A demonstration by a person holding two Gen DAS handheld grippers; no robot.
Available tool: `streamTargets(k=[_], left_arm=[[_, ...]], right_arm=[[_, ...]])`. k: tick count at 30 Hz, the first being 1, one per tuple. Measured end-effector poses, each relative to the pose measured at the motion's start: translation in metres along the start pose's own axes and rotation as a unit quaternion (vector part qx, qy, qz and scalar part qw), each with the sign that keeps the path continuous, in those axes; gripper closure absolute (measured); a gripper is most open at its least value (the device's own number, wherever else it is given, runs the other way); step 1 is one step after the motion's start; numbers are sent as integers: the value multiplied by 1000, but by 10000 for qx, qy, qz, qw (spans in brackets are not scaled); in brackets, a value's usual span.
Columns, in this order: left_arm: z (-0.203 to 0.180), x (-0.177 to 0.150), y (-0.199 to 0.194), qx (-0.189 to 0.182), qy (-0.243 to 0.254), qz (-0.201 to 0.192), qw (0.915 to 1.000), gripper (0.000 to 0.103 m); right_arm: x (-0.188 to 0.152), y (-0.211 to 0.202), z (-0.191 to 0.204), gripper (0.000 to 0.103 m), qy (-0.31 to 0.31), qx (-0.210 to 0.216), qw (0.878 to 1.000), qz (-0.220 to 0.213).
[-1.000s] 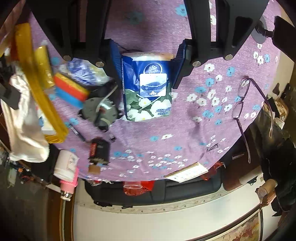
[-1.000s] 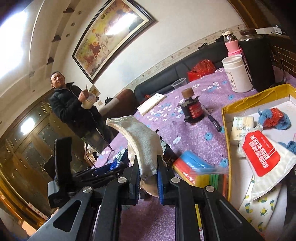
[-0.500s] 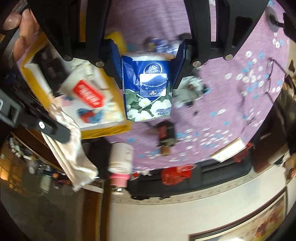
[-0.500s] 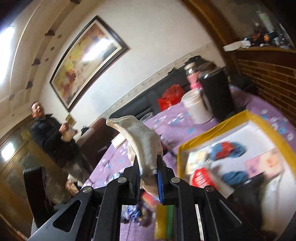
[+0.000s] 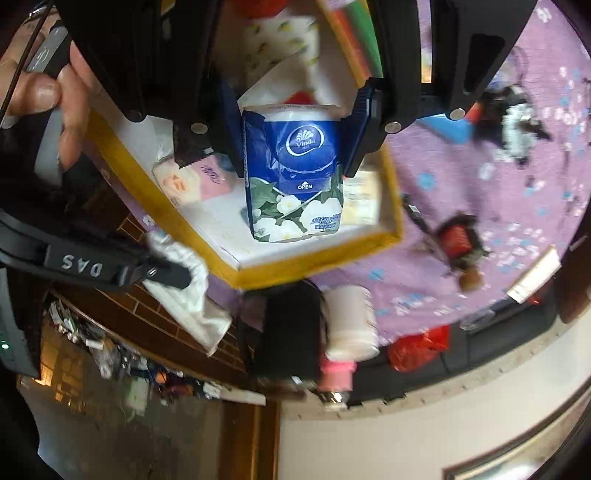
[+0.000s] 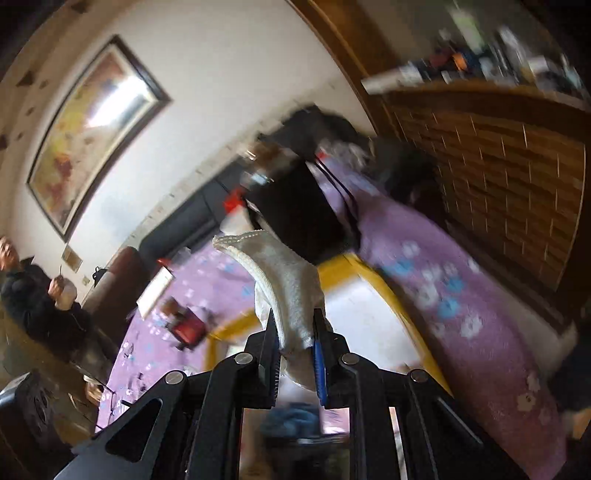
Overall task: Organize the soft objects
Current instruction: 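Carry the blue tissue pack and white cloth over the tray with both tools, then open both tools to release the tissue pack and white cloth into the tray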
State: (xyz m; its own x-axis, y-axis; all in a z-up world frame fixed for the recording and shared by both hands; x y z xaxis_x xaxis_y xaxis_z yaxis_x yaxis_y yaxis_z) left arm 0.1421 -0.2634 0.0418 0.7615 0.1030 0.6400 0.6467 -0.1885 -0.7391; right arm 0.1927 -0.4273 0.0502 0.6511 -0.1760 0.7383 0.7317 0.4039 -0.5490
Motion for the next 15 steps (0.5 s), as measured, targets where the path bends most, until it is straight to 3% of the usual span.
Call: streamTargets(k=[7,15], left_arm=[[-8,-9,15,-206,196,99,9995,54],[11,-9,17,-277,-30,91,9996,54]], right_arm=[[-7,12,3,87,-229,-417,9984,301],[-18,24,6,87,-389,-656,9960,462]])
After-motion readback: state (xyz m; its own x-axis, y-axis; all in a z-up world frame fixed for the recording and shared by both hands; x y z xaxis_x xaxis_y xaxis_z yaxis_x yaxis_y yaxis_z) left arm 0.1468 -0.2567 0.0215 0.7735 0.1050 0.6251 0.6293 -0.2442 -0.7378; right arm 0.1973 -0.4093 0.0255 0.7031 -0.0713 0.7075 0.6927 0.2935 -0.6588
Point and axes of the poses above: each gripper's, at about its wrist camera, not at the fingertips, and y roughly the way its jaws point, z to its left, x to its top, the point moved 5 cm from there along y, roughly the way its jaws point, and after that the axes turned 14 degrees about -y, right-handed, at the moved point
